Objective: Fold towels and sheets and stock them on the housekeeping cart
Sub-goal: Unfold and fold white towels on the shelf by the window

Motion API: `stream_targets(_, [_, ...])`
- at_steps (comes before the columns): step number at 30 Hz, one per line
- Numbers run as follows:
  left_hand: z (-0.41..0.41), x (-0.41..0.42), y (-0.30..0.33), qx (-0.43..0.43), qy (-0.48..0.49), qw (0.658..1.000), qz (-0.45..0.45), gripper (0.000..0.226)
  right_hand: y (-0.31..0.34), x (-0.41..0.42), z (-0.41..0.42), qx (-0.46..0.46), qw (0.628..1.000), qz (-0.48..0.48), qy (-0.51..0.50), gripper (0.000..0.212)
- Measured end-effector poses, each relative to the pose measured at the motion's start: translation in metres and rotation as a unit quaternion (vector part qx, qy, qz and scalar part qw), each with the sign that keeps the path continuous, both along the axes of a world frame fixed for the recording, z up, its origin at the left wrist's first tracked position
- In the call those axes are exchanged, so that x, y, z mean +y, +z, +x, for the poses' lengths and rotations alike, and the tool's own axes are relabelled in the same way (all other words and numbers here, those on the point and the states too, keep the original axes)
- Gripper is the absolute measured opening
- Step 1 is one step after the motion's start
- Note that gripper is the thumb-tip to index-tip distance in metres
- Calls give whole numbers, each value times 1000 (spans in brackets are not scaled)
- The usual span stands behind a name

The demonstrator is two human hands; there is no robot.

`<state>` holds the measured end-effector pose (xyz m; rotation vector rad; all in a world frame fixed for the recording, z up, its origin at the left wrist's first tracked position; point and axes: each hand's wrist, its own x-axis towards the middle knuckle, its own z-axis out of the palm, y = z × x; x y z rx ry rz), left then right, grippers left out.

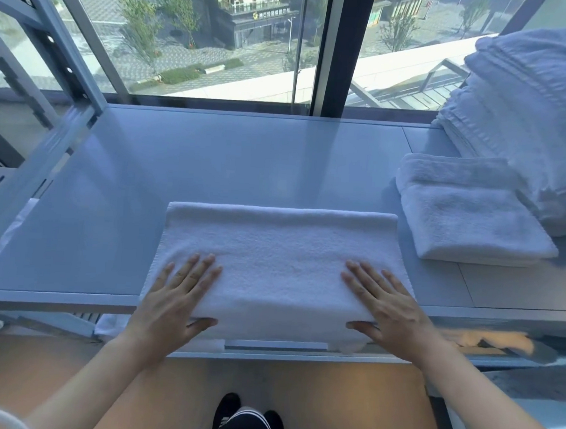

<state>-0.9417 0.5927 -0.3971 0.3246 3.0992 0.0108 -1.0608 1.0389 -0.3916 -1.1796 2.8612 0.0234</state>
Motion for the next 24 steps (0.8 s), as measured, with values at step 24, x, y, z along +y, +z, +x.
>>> stream_targets(24, [180, -66, 48, 155, 126, 977, 71, 62, 26, -98, 117, 67, 983, -169, 32, 67])
